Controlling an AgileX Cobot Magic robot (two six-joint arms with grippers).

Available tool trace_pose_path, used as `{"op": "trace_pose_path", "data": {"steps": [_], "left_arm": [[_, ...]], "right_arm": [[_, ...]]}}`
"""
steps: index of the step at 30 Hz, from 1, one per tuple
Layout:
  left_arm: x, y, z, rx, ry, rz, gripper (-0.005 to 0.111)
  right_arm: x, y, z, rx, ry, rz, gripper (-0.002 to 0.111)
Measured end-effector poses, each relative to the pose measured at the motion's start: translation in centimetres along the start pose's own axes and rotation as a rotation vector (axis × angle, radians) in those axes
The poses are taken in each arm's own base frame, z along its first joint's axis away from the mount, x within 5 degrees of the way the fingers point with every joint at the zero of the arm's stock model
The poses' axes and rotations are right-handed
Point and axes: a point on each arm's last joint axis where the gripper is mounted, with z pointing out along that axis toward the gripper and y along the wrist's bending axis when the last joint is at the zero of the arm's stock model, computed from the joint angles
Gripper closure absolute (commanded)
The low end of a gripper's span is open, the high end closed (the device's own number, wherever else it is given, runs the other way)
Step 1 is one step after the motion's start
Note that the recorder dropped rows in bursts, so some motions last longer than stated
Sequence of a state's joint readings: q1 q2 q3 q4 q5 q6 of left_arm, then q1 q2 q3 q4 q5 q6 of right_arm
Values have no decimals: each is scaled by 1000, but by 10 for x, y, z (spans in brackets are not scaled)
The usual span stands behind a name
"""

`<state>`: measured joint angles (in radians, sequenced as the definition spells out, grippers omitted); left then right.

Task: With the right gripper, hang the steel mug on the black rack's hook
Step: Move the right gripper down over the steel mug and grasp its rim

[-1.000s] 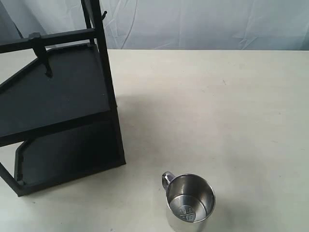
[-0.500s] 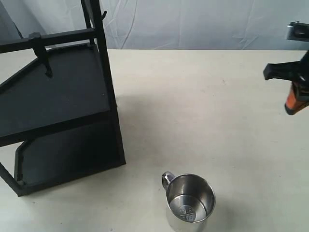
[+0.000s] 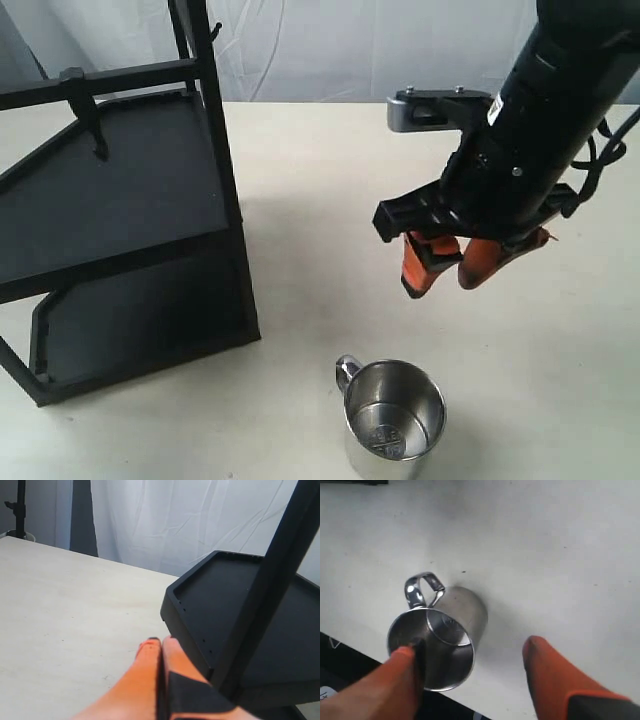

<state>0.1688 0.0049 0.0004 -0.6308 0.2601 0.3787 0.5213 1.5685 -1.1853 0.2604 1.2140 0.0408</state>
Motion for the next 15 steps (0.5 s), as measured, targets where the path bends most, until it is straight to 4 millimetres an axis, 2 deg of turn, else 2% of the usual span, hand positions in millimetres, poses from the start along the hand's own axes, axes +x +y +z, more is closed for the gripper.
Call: {"op": "trace_pose_path", "data": {"steps": [3,6,10,15], "left_arm": [[0,0,0,0,0,0,105],[0,0,0,0,0,0,105],[0,0,0,0,0,0,105],[0,0,0,0,0,0,105]], "right_arm": [[3,4,4,22,14,2,51],[23,1,30,35,129,18,51],[40,-2,51,-10,209,71,51],[40,1,56,-52,188,89,51]]}}
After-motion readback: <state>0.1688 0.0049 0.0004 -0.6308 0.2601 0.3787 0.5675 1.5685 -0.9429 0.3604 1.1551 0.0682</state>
